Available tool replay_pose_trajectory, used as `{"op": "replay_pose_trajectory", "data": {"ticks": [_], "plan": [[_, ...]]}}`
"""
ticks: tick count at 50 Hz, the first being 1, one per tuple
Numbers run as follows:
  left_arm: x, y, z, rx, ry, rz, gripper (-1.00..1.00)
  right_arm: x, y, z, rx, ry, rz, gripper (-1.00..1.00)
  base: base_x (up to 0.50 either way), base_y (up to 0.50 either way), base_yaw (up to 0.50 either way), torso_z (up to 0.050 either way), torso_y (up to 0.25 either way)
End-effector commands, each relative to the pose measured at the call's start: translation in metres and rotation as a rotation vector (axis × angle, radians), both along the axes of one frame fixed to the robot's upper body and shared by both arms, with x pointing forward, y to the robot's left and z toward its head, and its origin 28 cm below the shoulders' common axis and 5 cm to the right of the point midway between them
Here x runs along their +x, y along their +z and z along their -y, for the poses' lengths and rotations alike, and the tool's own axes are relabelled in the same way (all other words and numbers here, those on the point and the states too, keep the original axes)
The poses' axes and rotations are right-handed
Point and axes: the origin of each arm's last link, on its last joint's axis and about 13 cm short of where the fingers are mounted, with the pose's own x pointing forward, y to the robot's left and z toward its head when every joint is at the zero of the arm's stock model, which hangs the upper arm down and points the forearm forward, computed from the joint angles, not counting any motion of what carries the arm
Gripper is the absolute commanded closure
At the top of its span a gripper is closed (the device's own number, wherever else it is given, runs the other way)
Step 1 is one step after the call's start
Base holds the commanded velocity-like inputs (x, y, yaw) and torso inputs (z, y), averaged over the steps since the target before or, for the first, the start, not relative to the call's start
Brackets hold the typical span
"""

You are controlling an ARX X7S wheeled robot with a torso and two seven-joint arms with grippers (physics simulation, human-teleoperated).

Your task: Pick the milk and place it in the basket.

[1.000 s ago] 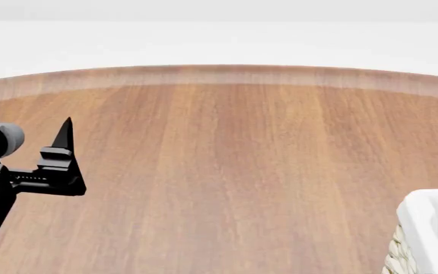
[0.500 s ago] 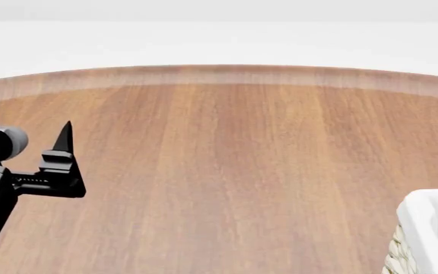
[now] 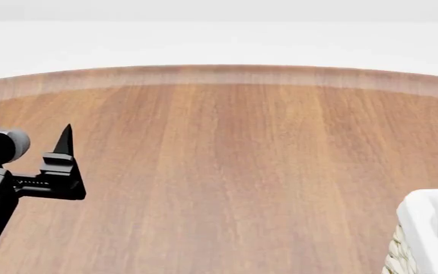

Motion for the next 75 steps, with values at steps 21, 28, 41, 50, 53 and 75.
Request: {"op": "replay_pose_trajectory", "data": {"ticks": [21,28,41,50,53,75], "plan": [[0.003,-0.005,-0.002,0.006,0.010,-0.009,-1.00,0.000,-0.028,0.013,0.062,-0.070,0.023,1.00,0.00,0.00,0.00,0.000,0.001],[0.003,-0.006,-0.002,0.009,0.010,-0.010,-1.00,0.000,-0.029,0.014,0.066,-0.070,0.026,1.00,0.00,0.00,0.00,0.001,0.001],[0.003,-0.008,-0.002,0.012,0.009,-0.015,-1.00,0.003,-0.027,0.011,0.067,-0.036,0.035,-1.00,0.00,0.00,0.00,0.000,0.001],[0.004,-0.007,-0.002,0.009,0.011,-0.014,-1.00,0.003,-0.023,0.010,0.061,-0.036,0.037,-1.00,0.00,0.00,0.00,0.000,0.000],[0.003,-0.007,-0.002,0.008,0.011,-0.013,-1.00,0.003,-0.021,0.010,0.057,-0.036,0.038,-1.00,0.00,0.00,0.00,0.000,0.000],[0.004,-0.009,0.000,0.009,0.002,-0.017,-1.00,0.042,0.046,-0.056,-0.168,0.285,0.172,-1.00,0.00,0.00,0.00,0.000,0.000]]}}
